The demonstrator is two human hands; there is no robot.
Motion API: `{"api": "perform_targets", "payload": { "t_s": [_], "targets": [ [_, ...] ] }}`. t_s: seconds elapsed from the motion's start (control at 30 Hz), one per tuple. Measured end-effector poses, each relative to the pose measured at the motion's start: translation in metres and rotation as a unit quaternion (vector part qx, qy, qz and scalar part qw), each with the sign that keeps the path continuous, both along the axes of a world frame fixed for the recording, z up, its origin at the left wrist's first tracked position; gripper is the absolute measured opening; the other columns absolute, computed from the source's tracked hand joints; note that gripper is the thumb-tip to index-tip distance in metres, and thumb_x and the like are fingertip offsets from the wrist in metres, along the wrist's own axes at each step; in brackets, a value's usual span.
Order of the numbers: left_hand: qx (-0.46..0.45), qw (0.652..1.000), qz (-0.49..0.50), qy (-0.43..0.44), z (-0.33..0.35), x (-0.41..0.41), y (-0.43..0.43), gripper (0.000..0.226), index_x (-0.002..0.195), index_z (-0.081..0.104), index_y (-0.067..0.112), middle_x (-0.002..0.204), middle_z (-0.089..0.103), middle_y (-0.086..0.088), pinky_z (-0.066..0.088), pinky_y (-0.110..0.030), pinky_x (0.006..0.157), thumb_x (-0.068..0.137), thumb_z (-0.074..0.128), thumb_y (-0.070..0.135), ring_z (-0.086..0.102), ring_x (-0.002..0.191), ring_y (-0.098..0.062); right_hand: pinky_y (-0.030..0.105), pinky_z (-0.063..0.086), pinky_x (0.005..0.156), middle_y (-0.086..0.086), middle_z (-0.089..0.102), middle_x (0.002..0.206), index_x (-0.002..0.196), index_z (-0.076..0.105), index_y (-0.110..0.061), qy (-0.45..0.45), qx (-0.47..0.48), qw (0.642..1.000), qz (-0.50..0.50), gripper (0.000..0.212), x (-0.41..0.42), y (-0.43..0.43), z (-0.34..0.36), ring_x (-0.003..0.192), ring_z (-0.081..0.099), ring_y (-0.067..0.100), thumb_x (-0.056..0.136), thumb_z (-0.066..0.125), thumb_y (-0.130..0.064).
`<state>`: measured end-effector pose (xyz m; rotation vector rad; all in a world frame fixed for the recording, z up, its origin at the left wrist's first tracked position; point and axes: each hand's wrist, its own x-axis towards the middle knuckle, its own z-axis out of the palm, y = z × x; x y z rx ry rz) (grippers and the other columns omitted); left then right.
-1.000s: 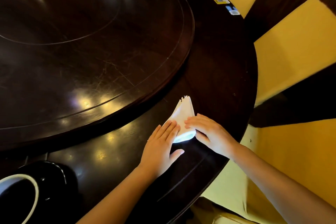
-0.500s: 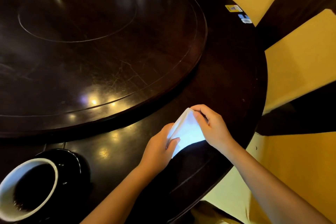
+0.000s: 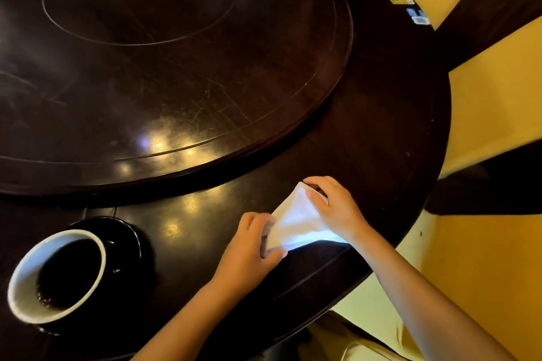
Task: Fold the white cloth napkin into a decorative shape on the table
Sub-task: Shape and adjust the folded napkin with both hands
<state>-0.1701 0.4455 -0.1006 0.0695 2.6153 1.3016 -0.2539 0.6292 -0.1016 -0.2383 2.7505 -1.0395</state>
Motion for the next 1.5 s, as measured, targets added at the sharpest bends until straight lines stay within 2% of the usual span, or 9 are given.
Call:
{"api": "perform_targets", "payload": {
  "t_s": [0.2,0.33,0.43,0.57,0.7,0.83,1.07,1.3,1.5],
  "targets": [
    [-0.051,0.999,0.016,0.0,0.003,-0.001,0.001,0.039,0.119,0.049,0.019,0.122,0.045,0.005,0.04,-0.011,0.076,0.085,0.061,0.032,0.049,0.097,-0.006,0.028,0.038,0.093,0.004,0.055,0.123,0.124,0.051,-0.015,0.023,0.054,0.998,0.032,0.031,0.016,0.024,0.001,0.114,0.045,0.018,0.095,0.044,-0.023],
    [-0.084,0.995,0.024,0.045,0.003,-0.009,-0.003,0.032,0.115,0.056,0.018,0.119,0.051,0.003,0.032,-0.018,0.088,0.085,0.059,0.03,0.043,0.112,-0.013,0.032,0.039,0.096,-0.009,0.047,0.125,0.133,0.041,-0.025,-0.024,0.057,0.995,0.074,0.056,0.033,0.047,0.0,0.115,0.038,0.013,0.082,0.051,-0.047],
    [-0.048,0.998,0.043,0.025,0.006,-0.017,-0.007,0.023,0.11,0.059,0.019,0.106,0.06,0.003,0.037,-0.021,0.08,0.088,0.056,0.025,0.052,0.098,-0.012,0.025,0.036,0.092,-0.014,0.044,0.123,0.134,0.041,-0.024,-0.013,0.055,0.995,0.079,0.068,0.044,0.056,-0.002,0.114,0.038,0.01,0.074,0.045,-0.058],
    [0.024,0.995,0.095,-0.018,0.005,-0.025,-0.011,0.015,0.099,0.062,0.02,0.079,0.064,0.005,0.041,-0.022,0.062,0.086,0.057,0.013,0.059,0.068,-0.011,0.024,0.039,0.087,-0.006,0.054,0.118,0.126,0.05,-0.018,0.051,0.056,0.996,0.035,0.053,0.054,0.056,-0.009,0.104,0.038,0.003,0.08,0.05,-0.045],
    [0.035,0.993,0.112,-0.01,0.005,-0.029,-0.013,0.021,0.098,0.062,0.025,0.08,0.063,0.007,0.038,-0.007,0.056,0.086,0.056,0.008,0.059,0.066,-0.004,0.029,0.04,0.085,-0.004,0.059,0.11,0.117,0.052,-0.024,0.114,0.073,0.991,0.023,0.044,0.062,0.054,-0.013,0.099,0.04,0.005,0.079,0.05,-0.047],
    [0.056,0.992,0.113,0.004,0.008,-0.024,-0.012,0.03,0.107,0.06,0.026,0.092,0.063,0.004,0.042,-0.014,0.063,0.085,0.058,0.006,0.058,0.07,-0.01,0.023,0.044,0.083,-0.003,0.06,0.107,0.111,0.054,-0.024,0.122,0.05,0.991,0.01,0.036,0.069,0.06,-0.018,0.099,0.045,0.007,0.083,0.048,-0.044],
    [-0.008,0.995,0.084,-0.05,0.004,-0.021,-0.013,0.023,0.108,0.061,0.019,0.066,0.056,0.015,0.04,-0.005,0.047,0.088,0.056,0.009,0.054,0.051,-0.003,0.005,0.042,0.076,-0.011,0.054,0.097,0.098,0.06,-0.015,0.127,0.014,0.992,-0.015,0.031,0.071,0.063,-0.026,0.093,0.048,0.003,0.084,0.048,-0.039],
    [-0.047,0.994,0.064,-0.07,0.003,-0.027,-0.013,0.022,0.108,0.061,0.018,0.1,0.066,0.001,0.038,-0.017,0.066,0.088,0.054,0.01,0.056,0.078,-0.009,0.016,0.034,0.076,-0.004,0.058,0.085,0.084,0.047,-0.025,0.133,0.032,0.991,-0.011,0.021,0.076,0.071,-0.032,0.081,0.048,0.012,0.084,0.052,-0.045],
    [-0.054,0.995,0.063,-0.062,0.001,-0.025,-0.015,0.022,0.106,0.061,0.017,0.105,0.066,0.0,0.037,-0.022,0.072,0.087,0.055,0.008,0.053,0.086,-0.01,0.018,0.034,0.074,-0.002,0.06,0.081,0.078,0.052,-0.019,0.161,0.058,0.985,-0.034,0.024,0.078,0.074,-0.033,0.083,0.042,0.009,0.081,0.056,-0.043]
  ]
}}
